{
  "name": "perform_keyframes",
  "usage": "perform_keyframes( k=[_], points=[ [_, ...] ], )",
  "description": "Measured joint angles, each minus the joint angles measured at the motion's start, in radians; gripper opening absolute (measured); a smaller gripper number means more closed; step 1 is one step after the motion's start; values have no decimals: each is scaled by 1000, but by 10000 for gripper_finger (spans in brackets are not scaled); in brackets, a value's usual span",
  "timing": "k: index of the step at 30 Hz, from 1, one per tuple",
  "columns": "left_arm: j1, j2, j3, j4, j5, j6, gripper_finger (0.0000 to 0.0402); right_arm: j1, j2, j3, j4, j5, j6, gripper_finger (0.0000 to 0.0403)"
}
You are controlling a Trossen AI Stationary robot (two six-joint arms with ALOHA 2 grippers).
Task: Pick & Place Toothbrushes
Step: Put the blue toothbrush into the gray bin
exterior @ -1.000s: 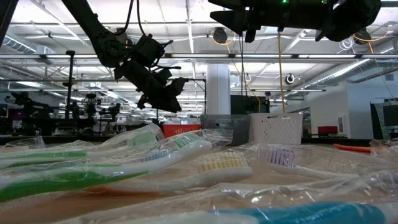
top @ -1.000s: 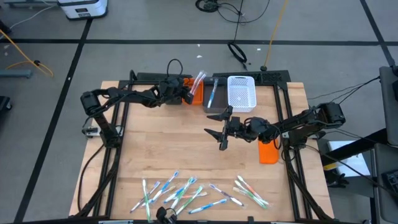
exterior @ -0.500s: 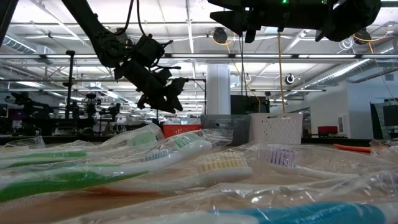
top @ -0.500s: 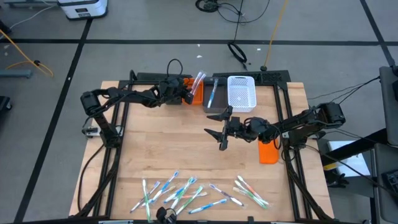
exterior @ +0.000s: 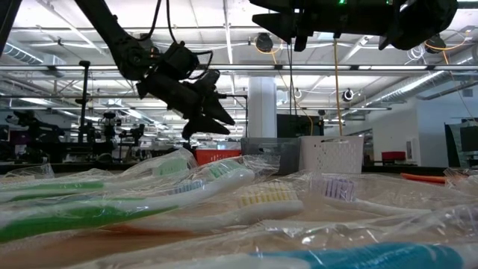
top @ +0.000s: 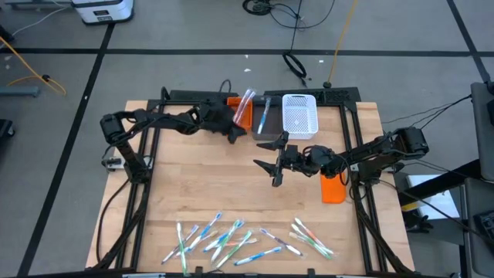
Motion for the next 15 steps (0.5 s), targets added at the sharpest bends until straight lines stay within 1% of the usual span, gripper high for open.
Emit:
perform_keyframes(
  k=[2,5,15],
  points=[
    [-18,0,0,-49,75,-22,152,0,0,0,0,0,0,254],
    [-60,0,0,-109,133,-21,152,0,0,0,-1,0,0,254],
    [-254,0,0,-321,140,7,152,0,0,0,-2,0,0,254]
  ],
)
